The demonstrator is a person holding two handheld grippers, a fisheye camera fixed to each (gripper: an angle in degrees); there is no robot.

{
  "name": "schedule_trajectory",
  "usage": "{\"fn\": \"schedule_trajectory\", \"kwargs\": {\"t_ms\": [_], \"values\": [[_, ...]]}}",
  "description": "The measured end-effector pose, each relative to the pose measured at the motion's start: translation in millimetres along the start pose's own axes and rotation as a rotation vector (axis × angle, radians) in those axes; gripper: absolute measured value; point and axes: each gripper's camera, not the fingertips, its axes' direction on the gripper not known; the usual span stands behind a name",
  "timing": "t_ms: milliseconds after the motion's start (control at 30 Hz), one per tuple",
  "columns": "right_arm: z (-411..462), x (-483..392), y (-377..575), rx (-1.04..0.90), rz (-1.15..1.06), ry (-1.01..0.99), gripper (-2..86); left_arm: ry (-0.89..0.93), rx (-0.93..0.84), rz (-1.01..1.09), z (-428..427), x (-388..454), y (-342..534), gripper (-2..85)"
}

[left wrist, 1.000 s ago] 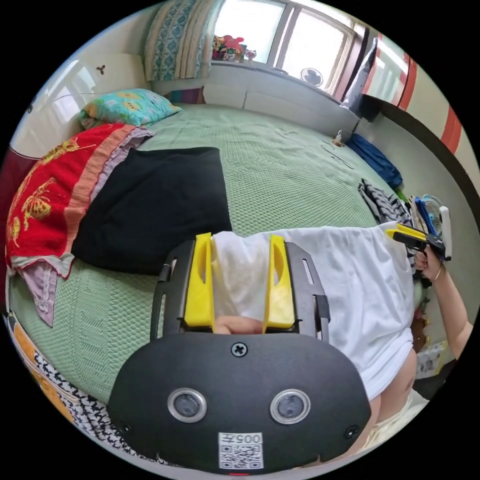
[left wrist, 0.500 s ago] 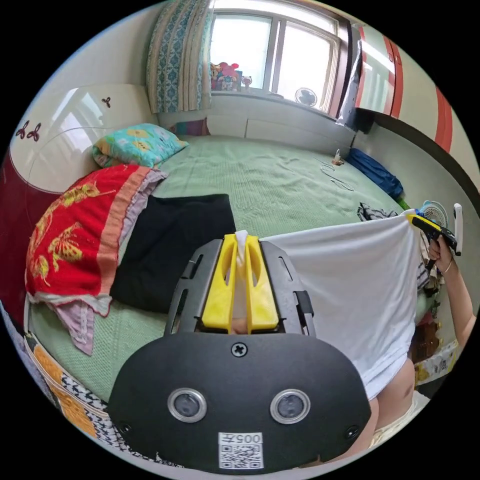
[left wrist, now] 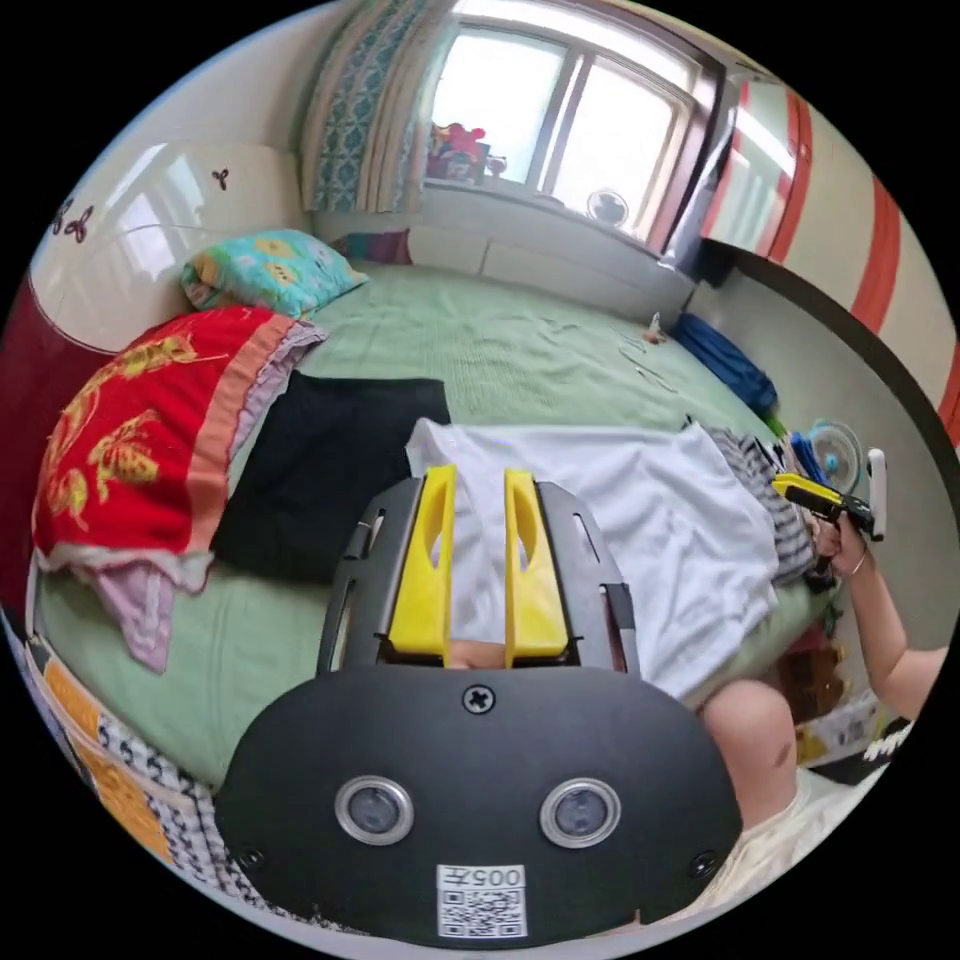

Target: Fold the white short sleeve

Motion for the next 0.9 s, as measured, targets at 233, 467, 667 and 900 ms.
{"fn": "schedule_trajectory", "kwargs": {"t_ms": [233, 467, 667, 900], "values": [[-1.9, -21.5, 92.6, -0.069, 0.219, -0.070, 13.0, -0.001, -0.093, -0.186, -2.0, 24.0, 108.2, 17.7], [27.1, -15.4, 91.1, -0.122, 0.421, 0.013, 7.9, -0.269, -0.104, -0.231, 8.8, 59.5, 120.0, 12.2], [-31.3, -8.3, 93.8, -0.006, 0.357, 0.056, -1.4, -0.182, -0.059, -0.189, -44.6, 72.3, 104.6, 1.0], [-23.6, 23.7, 137.1, -0.075, 0.462, 0.039, -1.6, -0.173, -0.116, -0.257, -42.6, 57.5, 125.0, 1.0]]}}
